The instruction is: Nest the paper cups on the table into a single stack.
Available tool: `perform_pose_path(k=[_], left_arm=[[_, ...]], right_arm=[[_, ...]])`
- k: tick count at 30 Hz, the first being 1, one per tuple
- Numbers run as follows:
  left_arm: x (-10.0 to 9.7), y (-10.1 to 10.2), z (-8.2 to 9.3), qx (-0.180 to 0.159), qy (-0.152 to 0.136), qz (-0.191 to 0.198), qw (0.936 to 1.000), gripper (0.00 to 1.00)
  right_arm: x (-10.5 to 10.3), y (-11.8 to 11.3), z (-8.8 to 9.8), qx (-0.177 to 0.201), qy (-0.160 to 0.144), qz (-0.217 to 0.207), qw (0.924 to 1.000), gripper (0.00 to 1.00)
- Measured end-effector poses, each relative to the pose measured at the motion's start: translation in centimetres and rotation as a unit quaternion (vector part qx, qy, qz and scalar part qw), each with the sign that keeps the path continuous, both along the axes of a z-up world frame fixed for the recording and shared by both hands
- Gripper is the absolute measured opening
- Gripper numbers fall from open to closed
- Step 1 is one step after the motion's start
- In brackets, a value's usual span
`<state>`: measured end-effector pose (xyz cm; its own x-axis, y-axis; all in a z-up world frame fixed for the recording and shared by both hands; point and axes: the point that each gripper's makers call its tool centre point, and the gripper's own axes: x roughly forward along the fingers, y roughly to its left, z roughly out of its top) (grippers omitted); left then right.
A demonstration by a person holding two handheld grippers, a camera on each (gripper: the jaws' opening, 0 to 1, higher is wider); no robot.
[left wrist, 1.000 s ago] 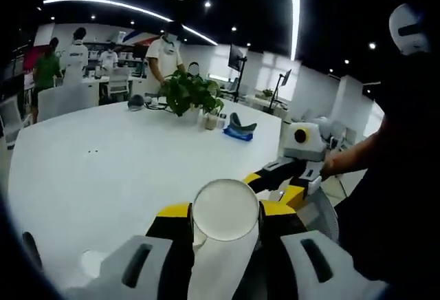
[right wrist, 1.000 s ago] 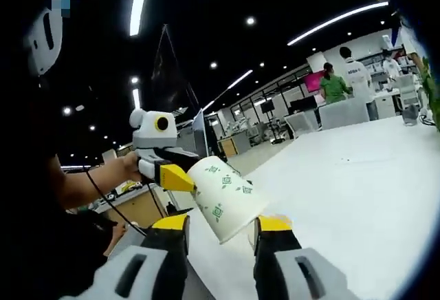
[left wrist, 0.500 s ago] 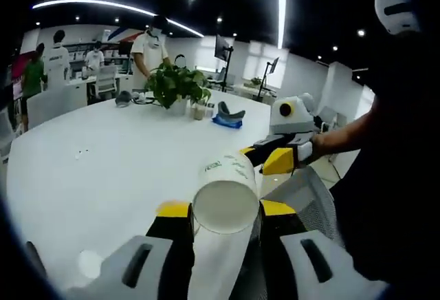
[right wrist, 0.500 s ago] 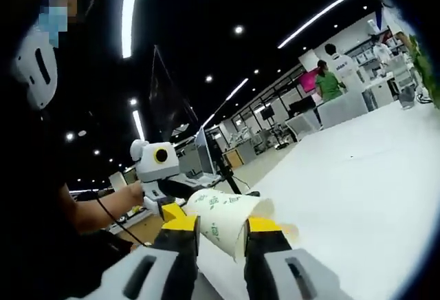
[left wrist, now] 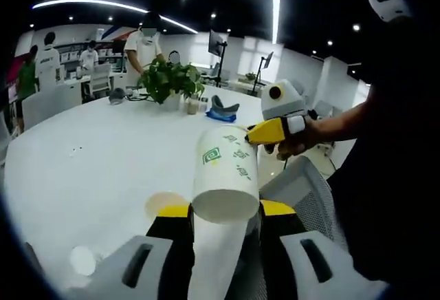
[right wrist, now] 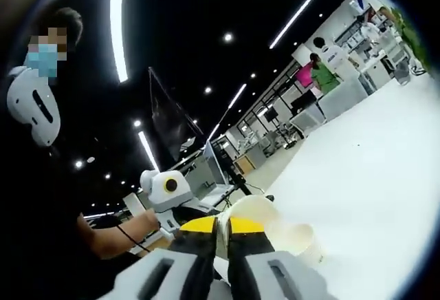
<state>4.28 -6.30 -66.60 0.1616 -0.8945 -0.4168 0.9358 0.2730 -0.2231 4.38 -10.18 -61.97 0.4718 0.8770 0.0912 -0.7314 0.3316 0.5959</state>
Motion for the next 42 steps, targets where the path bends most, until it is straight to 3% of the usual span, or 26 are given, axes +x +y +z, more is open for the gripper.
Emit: perform_pose_path(k=[10, 15, 17, 20, 33, 39, 42], left_arm=[[-0.1, -0.1, -0.3, 0.006, 0.002, 0.008, 0.9999, 0.31], [0.6, 0.0, -0.1, 0.004, -0.022, 0.017, 0.9996, 0.29], [1.6, 0.4, -0.1, -0.001, -0.047, 0.039, 0.9981, 0.40], [1.9, 0.9, -0.2, -0.004, -0.046, 0.051, 0.9976, 0.55], [3.5, 4.3, -0.3, -0.010, -0.085, 0.133, 0.9874, 0.82], [4.0, 6.0, -0.9, 0.003, -0.097, 0.170, 0.9807, 0.90], [4.4, 6.7, -1.1, 0.005, -0.102, 0.188, 0.9768, 0.97]], right_arm=[[-0.5, 0.2, 0.6, -0.004, -0.012, 0.014, 0.9998, 0.00], [-0.3, 0.3, 0.7, -0.022, -0.027, 0.015, 0.9993, 0.00], [-0.4, 0.4, 0.8, -0.024, -0.029, 0.019, 0.9991, 0.00], [-0.2, 0.5, 0.6, -0.037, -0.035, 0.019, 0.9985, 0.00], [0.8, 1.1, -0.1, -0.101, -0.063, 0.030, 0.9925, 0.00], [2.4, 1.1, -0.9, -0.167, -0.097, 0.021, 0.9809, 0.00], [3.1, 1.2, -1.2, -0.184, -0.104, 0.014, 0.9774, 0.00]])
